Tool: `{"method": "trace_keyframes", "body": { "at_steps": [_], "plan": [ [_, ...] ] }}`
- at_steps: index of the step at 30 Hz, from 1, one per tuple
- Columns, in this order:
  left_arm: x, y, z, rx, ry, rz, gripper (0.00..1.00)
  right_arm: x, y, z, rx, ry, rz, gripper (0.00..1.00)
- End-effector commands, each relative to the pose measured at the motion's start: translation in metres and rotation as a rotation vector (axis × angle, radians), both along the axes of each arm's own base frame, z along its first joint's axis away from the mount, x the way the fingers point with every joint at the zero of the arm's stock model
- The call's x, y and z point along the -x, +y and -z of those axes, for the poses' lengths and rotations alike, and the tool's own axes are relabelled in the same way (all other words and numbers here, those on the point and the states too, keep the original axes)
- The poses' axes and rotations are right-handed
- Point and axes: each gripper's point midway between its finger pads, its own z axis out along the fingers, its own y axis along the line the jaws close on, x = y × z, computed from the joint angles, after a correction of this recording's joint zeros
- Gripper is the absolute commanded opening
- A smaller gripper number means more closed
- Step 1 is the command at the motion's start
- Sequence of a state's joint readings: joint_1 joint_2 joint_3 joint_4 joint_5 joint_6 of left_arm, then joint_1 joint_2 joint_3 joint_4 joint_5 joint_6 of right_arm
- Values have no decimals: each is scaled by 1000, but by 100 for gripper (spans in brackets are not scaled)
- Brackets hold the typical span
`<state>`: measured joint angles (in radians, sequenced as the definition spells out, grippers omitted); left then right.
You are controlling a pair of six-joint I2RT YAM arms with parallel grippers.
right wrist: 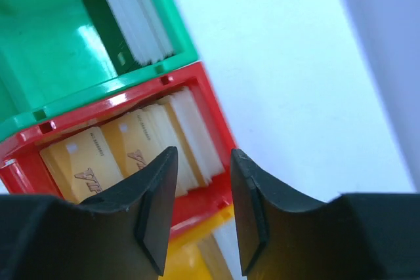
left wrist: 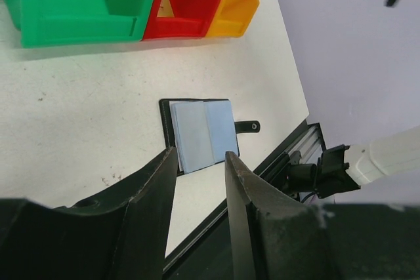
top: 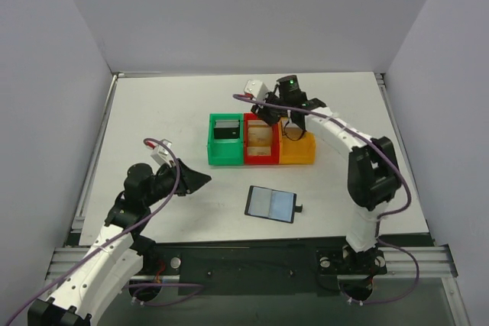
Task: Take the credit cards out of the card holder
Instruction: Reset both arms
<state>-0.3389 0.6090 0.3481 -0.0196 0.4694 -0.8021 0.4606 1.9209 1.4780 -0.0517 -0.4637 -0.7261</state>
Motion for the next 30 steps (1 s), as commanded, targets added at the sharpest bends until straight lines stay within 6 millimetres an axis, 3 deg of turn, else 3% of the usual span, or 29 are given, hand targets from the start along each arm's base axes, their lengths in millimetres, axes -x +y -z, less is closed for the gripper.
{"method": "trace_keyframes", "body": {
  "at_steps": [1, 2, 5, 6, 7, 8, 12, 13, 17, 20, 26, 30],
  "plan": [
    [-6, 9, 1, -19, 36, -75, 48, 2, -5, -143, -301, -283, 162, 37],
    [-9, 12, 2, -24, 46, -108, 50, 14, -8, -160, -338, -294, 171, 39],
    [-14, 21, 5, -47, 72, -167, 56, 54, -8, -154, -337, -275, 192, 46],
    [-14, 24, 10, -59, 101, -185, 58, 76, -6, -151, -339, -268, 178, 52],
    [-17, 28, 9, -66, 104, -220, 63, 84, -7, -146, -335, -261, 186, 70],
    [-16, 32, 13, -68, 134, -245, 64, 104, -9, -142, -341, -254, 180, 99],
    [-22, 46, 14, -94, 171, -343, 72, 145, -30, -128, -457, -166, 332, 100],
    [-26, 55, 17, -117, 180, -398, 87, 154, -34, -124, -498, -118, 382, 100],
    [-32, 83, 15, -266, 186, -506, 88, 181, -68, -112, -553, -51, 609, 100],
    [-35, 99, 14, -380, 215, -555, 90, 190, -101, -97, -550, -5, 823, 100],
    [-39, 88, 10, -428, 180, -446, 87, 206, -117, -86, -542, 11, 851, 100],
    [-38, 89, 1, -395, 115, -458, 88, 213, -116, -92, -594, 41, 856, 100]
  ]
}}
